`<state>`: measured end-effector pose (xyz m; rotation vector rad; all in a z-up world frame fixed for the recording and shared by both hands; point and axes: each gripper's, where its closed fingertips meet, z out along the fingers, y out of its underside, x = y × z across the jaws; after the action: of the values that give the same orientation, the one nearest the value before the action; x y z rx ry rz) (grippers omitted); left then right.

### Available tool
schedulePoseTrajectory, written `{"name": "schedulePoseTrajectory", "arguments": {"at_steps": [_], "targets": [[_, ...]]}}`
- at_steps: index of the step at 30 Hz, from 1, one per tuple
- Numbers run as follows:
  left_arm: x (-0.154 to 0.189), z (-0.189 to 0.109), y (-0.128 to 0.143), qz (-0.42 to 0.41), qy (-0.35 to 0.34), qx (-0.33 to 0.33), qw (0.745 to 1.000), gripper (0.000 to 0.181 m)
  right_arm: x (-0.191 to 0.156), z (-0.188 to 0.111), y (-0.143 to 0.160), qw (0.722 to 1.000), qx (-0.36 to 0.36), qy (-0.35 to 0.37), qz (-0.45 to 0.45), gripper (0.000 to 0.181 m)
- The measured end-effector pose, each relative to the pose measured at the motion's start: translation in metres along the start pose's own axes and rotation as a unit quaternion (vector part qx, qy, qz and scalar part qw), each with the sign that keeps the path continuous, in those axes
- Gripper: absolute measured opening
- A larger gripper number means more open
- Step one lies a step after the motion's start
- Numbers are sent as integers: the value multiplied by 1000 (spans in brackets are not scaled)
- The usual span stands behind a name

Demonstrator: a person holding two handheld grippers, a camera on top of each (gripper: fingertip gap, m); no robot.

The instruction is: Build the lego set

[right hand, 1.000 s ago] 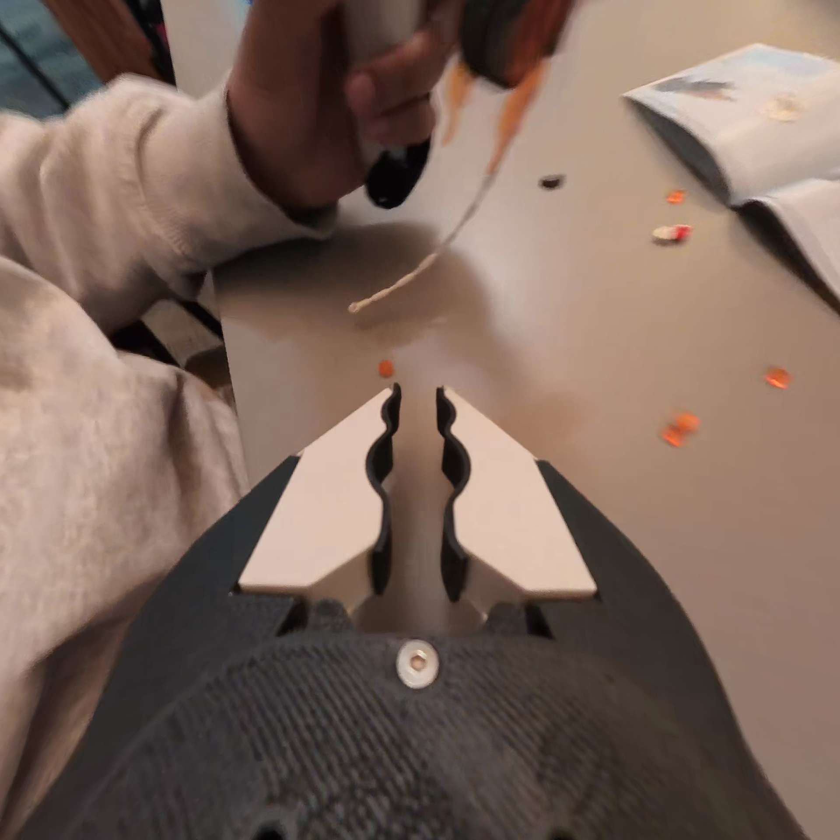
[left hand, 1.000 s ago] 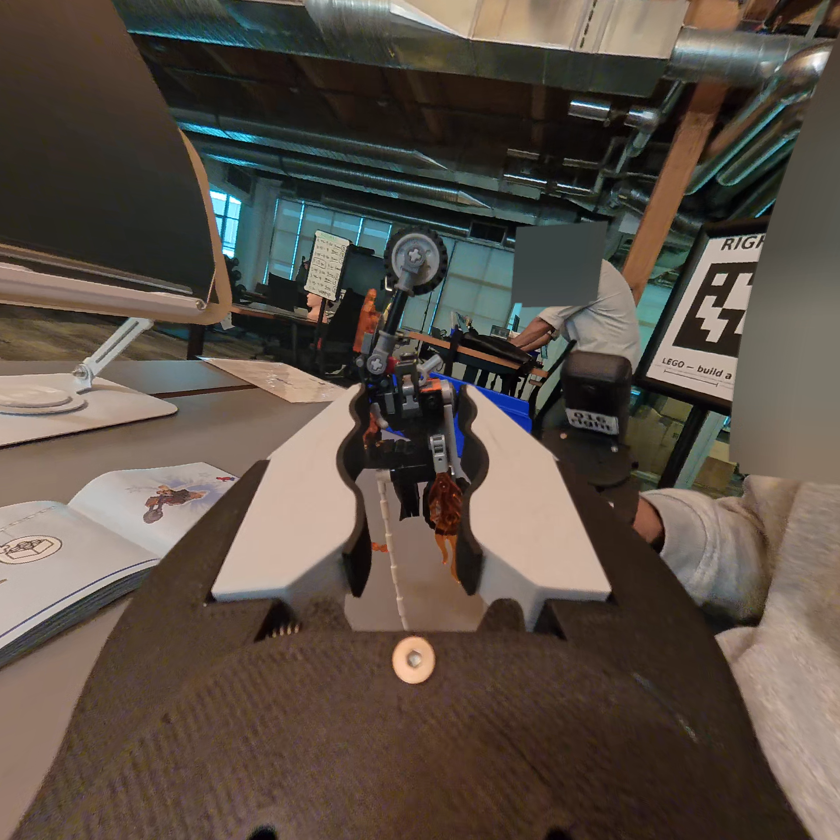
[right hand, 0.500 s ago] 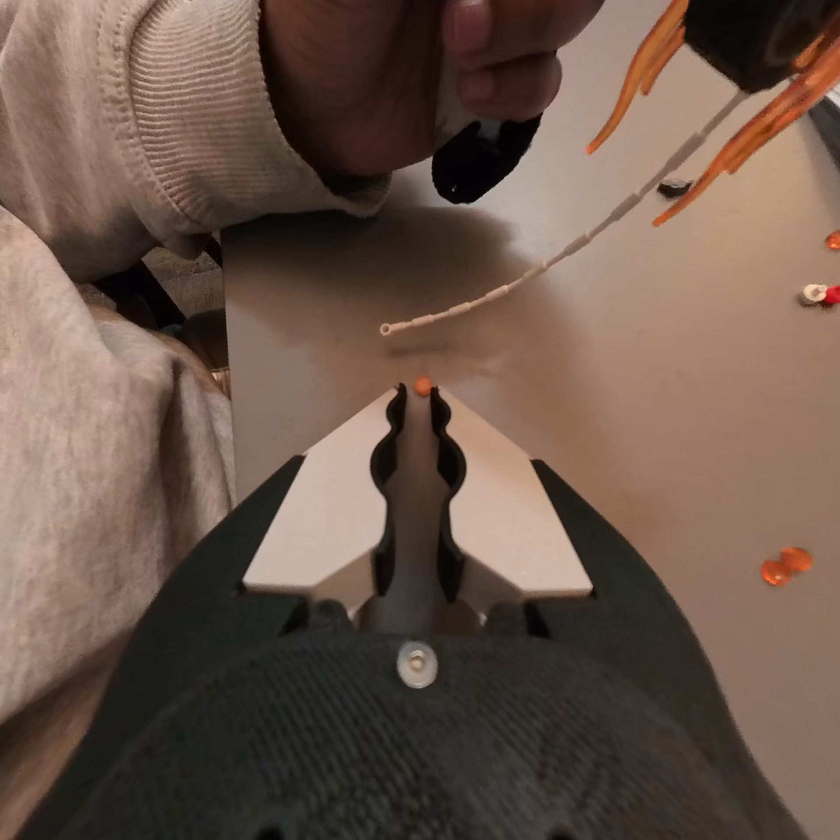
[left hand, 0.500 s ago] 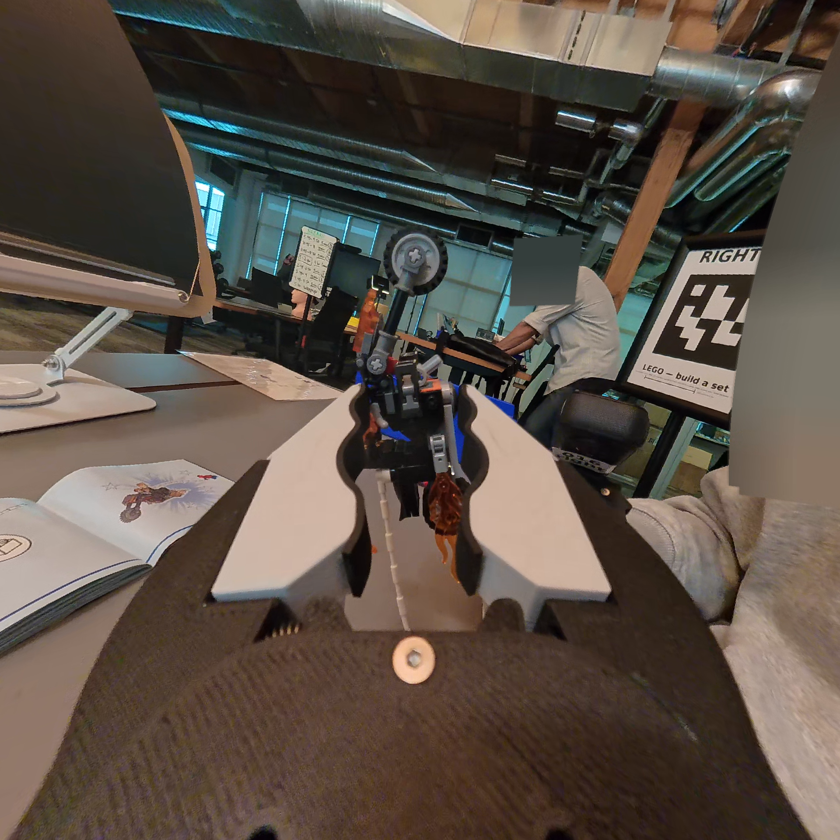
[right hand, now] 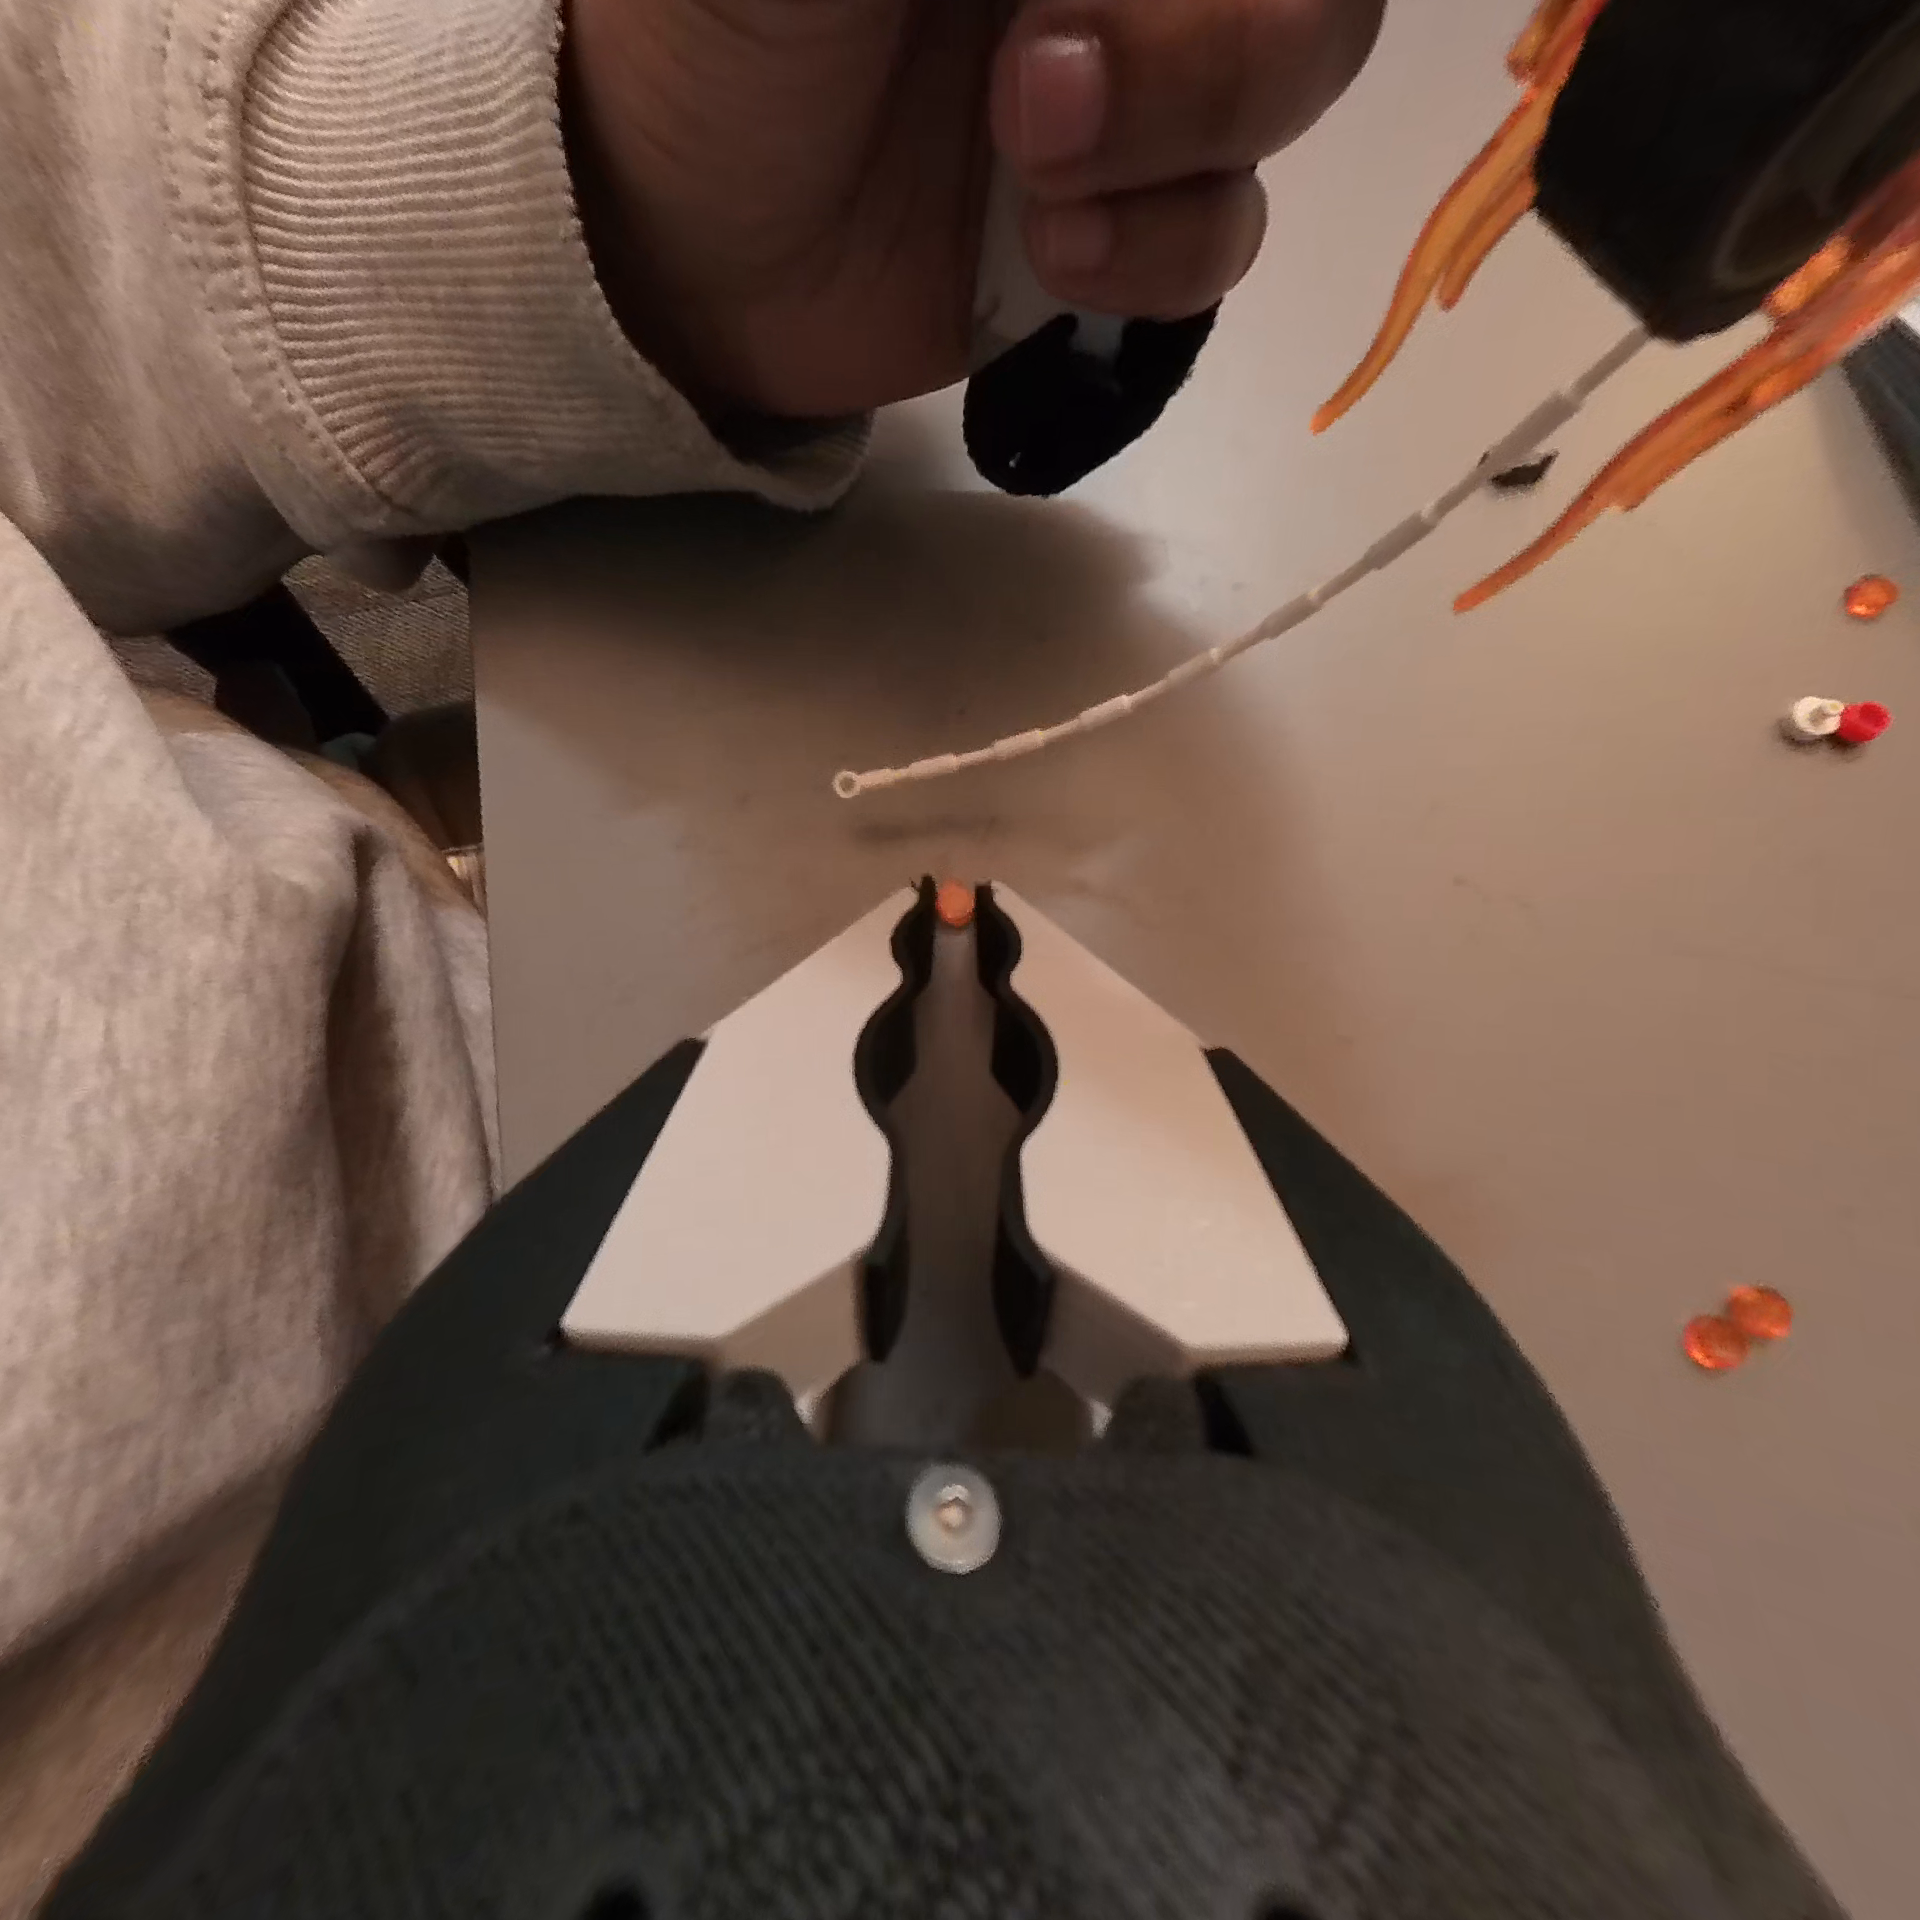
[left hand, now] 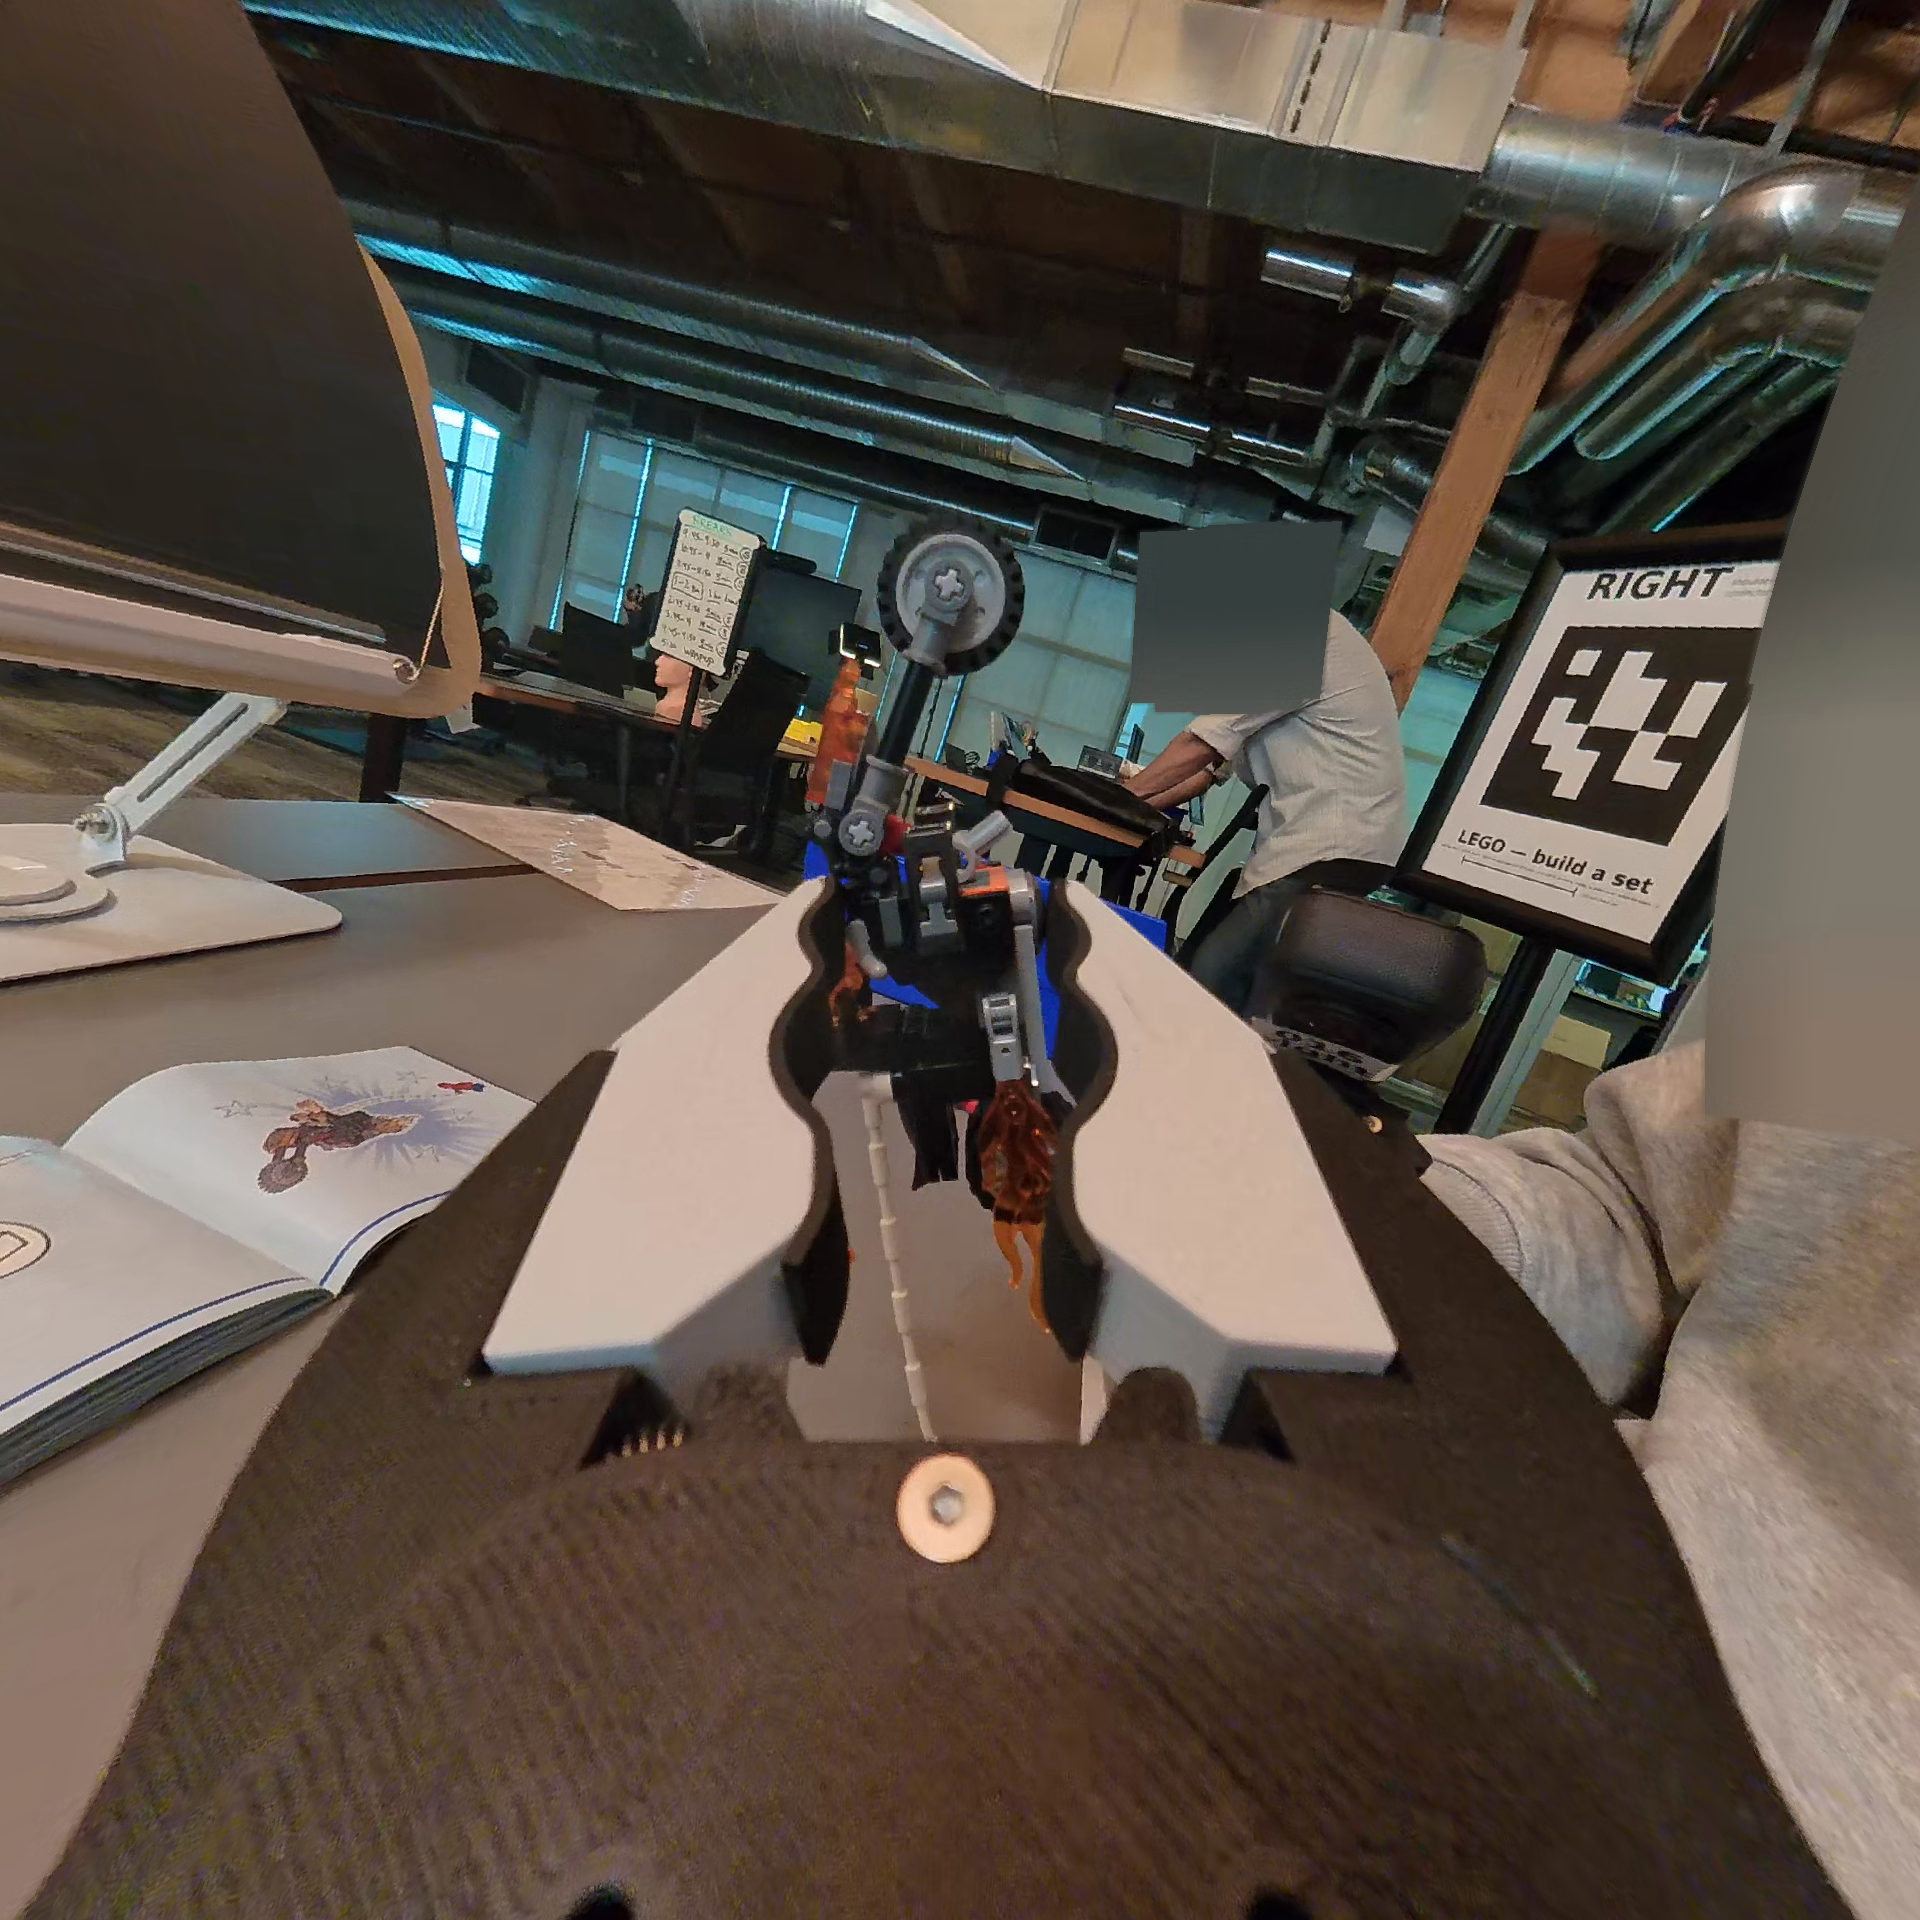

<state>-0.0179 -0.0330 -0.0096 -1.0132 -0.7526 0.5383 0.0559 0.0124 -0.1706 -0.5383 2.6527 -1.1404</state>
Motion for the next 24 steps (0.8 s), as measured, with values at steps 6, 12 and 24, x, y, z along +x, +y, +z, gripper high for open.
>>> {"name": "schedulePoseTrajectory", "arguments": {"at_steps": [6,12,24], "targets": [[4,5,8,-27,24,-19,999,35,40,-54,-34,988,72,123,-61,5],[18,14,23,-45,67,-56,995,35,70,-142,-97,919,146,281,-234,5],[29,17,30,12,71,-78,994,35,71,-135,-107,912,160,295,-235,6]]}}
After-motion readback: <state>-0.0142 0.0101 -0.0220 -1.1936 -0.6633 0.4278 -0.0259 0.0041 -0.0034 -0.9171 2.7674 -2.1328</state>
